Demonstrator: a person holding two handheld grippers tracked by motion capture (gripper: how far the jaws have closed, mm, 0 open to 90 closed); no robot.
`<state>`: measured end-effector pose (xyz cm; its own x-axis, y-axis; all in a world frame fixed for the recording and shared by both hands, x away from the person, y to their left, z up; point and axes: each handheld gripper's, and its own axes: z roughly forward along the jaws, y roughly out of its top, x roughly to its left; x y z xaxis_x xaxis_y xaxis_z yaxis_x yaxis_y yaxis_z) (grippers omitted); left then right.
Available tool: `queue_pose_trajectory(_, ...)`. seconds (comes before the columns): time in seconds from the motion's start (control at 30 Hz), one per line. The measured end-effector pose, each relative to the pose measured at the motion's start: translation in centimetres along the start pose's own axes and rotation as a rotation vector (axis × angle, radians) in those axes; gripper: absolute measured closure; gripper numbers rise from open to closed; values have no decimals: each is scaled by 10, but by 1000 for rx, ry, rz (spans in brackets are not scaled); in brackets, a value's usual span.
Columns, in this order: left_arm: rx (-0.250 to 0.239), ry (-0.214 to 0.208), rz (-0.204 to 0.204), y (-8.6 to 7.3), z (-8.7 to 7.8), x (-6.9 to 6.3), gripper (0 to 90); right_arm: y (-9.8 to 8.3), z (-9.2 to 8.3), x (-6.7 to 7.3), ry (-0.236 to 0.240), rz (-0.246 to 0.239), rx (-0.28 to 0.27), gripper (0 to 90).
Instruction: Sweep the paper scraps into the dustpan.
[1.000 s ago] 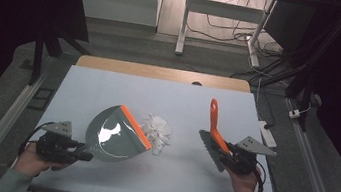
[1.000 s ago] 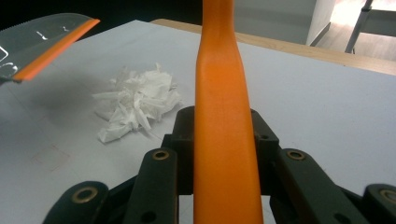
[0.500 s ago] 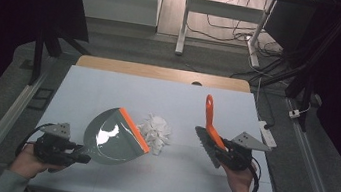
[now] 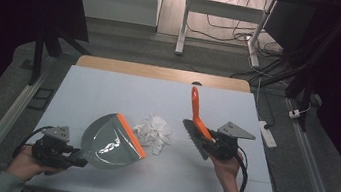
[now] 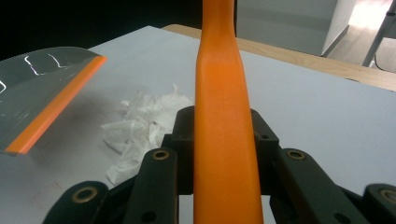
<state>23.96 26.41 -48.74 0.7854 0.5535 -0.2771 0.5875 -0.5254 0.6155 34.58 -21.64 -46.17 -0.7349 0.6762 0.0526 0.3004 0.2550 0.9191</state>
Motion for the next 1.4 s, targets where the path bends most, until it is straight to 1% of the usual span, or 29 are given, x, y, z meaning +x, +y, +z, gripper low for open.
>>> queue_pose_trajectory(0.27, 19, 12, 0, 0, 3, 1, 618, 4, 16, 5, 18, -5, 15, 699)
queue_pose_trajectory(0.37, 30, 18, 4, 1, 5, 1, 617, 5, 20, 6, 15, -5, 18, 699)
queue_pose_trajectory(0.5, 38, 14, 9, 1, 6, 2, 617, 8, 25, 6, 11, -5, 19, 699)
queue_pose_trajectory(0.6, 40, 15, 4, 0, 6, 3, 617, 9, 29, 6, 14, -1, 21, 699)
queue_pose_trajectory(0.7, 53, 23, 1, -1, 7, 4, 617, 10, 34, 6, 13, 0, 26, 699)
queue_pose_trajectory(0.83, 61, 20, 2, -1, 9, 6, 617, 10, 41, 6, 7, 2, 37, 699)
queue_pose_trajectory(1.1, 86, 16, 9, -1, 13, 6, 617, 14, 46, 4, -13, 3, 39, 699)
queue_pose_trajectory(1.27, 89, 8, 9, -2, 14, 7, 617, 18, 48, 4, -17, 10, 25, 699)
queue_pose_trajectory(1.4, 102, 6, 7, -3, 16, 8, 617, 18, 53, 4, -15, 13, 30, 699)
